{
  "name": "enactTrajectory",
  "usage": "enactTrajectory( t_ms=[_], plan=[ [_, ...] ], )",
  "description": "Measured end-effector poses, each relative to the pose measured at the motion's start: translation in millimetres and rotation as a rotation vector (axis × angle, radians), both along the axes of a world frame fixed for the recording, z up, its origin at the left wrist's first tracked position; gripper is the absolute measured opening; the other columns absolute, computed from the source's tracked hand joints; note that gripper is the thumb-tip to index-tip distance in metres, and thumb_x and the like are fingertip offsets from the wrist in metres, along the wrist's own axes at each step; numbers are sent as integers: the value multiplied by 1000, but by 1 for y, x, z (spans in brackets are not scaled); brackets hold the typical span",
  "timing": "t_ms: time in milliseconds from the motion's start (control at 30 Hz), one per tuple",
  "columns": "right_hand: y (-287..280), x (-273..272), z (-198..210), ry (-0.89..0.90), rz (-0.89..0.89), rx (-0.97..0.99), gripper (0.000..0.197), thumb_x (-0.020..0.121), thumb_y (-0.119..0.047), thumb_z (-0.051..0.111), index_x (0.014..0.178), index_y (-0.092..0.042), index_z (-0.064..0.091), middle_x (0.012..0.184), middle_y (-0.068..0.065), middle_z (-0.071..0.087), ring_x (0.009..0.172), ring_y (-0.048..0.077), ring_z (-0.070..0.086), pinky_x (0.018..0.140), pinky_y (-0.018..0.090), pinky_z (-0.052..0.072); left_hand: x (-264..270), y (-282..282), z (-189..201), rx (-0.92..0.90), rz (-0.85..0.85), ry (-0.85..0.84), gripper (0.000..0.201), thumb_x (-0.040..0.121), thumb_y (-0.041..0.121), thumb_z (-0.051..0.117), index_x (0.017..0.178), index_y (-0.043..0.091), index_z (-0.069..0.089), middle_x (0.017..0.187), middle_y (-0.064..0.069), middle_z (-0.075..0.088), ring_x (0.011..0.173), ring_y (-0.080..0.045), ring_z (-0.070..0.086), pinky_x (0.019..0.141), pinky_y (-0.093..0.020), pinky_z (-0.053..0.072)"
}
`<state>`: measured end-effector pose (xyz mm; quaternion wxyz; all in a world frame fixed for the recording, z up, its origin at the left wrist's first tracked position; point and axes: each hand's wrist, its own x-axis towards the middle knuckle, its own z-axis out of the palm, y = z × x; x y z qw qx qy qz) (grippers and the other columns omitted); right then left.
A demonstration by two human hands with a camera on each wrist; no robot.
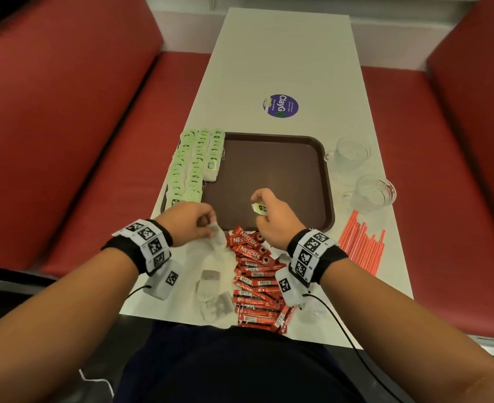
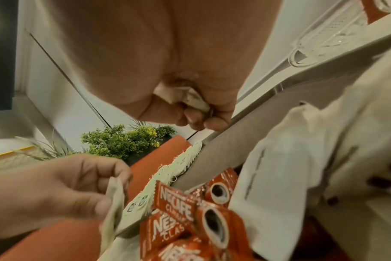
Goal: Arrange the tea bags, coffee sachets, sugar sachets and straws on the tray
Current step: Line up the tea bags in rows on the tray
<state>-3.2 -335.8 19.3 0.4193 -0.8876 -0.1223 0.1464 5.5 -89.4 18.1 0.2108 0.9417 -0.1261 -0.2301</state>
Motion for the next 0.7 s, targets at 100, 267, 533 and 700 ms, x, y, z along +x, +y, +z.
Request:
enactTrajectory(
  t_ms=[100,267,533,700],
  plan=[
    [2,5,-3,-22,57,-33,39,90,-6,57,124,-25,54,123,-6,57,101,14,60,88,29,49,11,3,13,-185,103,-14,24,84,30,77,96,32,57,81,7,71,61,-2,54,62,-22,43],
    [14,15,3,-174,131,28,36,87,-16,72,120,-25,61,120,-9,64,110,8,58,95,22,44,22,-5,23,-353,140,-3,29,90,26,71,108,32,49,76,6,73,54,-7,50,57,-18,43],
    [20,41,8,-321,196,-62,10,87,-28,76,91,-20,74,81,-4,55,73,13,52,67,29,44,34,-16,24,-296,128,-106,22,90,37,69,109,30,61,84,12,66,71,7,56,70,-17,43],
    [19,51,3,-249,152,-71,8,88,-25,72,92,-18,72,88,-3,61,81,16,58,75,35,49,38,-23,35,-321,51,-199,16,82,44,76,88,30,71,77,10,62,67,-6,52,63,-26,44]
  ],
)
